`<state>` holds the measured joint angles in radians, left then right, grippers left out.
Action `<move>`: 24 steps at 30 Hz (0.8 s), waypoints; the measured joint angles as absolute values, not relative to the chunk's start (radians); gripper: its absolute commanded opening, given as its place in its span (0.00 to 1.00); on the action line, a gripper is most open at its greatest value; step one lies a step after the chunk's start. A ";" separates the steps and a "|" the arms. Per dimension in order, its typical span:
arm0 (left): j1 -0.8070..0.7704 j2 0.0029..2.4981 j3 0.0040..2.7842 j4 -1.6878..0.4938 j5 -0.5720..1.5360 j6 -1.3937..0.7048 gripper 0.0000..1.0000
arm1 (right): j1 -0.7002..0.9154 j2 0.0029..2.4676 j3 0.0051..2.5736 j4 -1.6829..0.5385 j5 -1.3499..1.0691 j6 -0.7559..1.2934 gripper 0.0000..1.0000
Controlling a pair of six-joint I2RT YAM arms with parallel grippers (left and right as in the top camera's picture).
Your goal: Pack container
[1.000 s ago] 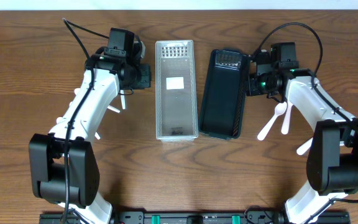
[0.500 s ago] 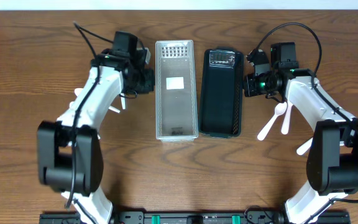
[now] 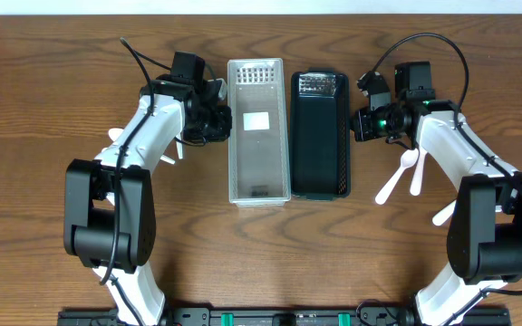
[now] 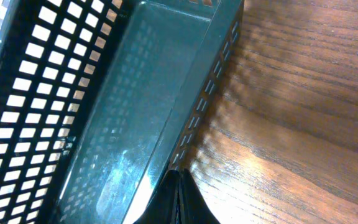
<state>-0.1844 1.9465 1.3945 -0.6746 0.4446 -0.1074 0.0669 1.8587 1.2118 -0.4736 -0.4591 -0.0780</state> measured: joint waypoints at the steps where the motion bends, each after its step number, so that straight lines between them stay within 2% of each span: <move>1: -0.186 1.946 1.394 -0.674 0.449 -0.108 0.06 | 0.067 1.859 1.212 -0.473 -0.460 -0.078 0.01; 14: -0.225 1.946 1.394 -0.675 0.455 -0.078 0.06 | 0.066 1.859 1.212 -0.474 -0.439 -0.078 0.01; 24: -0.123 1.880 1.394 -0.677 0.377 -0.077 0.06 | 0.066 1.841 1.214 -0.475 -0.280 -0.047 0.01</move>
